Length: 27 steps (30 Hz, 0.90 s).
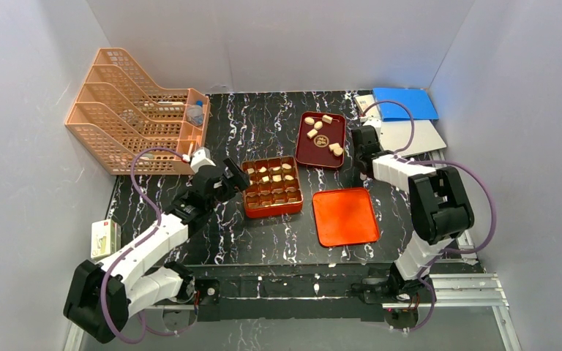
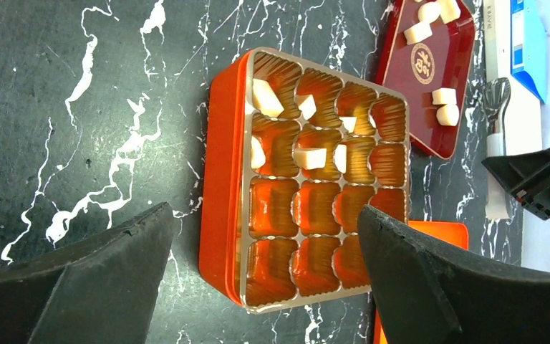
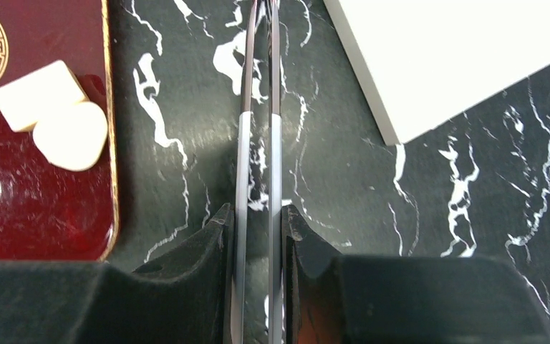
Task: Pack the chocolate
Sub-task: Place the clamp at the center of the board.
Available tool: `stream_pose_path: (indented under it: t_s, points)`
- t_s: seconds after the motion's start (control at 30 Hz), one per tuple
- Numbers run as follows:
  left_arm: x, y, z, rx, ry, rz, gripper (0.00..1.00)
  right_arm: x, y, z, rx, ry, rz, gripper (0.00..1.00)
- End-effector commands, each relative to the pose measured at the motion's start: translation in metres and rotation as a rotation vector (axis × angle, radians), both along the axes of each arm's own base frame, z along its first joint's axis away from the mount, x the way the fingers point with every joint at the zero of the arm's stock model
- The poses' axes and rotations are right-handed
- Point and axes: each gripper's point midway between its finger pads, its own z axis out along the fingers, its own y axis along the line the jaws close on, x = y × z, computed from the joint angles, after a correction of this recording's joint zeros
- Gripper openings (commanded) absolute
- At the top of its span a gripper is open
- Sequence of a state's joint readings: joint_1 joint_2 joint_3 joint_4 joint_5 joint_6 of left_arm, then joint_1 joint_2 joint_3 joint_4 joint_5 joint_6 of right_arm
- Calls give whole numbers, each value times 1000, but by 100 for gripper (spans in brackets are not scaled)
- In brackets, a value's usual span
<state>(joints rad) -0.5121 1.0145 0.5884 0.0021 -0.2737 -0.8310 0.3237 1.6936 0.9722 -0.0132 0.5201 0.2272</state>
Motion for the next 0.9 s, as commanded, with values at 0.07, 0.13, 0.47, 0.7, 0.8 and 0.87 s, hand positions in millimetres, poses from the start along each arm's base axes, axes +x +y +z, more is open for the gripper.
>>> stream_pose_path:
  t_s: [0.07, 0.13, 0.47, 0.7, 0.8, 0.87]
  points:
    - [8, 6, -11, 27, -6, 34, 97, 40, 8, 7, 56, -64, 23, 11]
    - [8, 6, -15, 33, -1, 33, 97, 43, 7, 0, 54, -51, 20, 12]
    - [12, 6, -26, 42, 13, 37, 97, 60, 4, -7, 31, -36, 22, 37]
    - [13, 5, -34, 44, 27, 34, 97, 64, 3, -2, 36, -49, 12, 62]
    - [15, 4, -35, 45, 26, 31, 97, 65, 3, 0, 38, -51, 12, 64]
    - [18, 4, -34, 51, 26, 32, 97, 66, 2, 5, 38, -61, 10, 64]
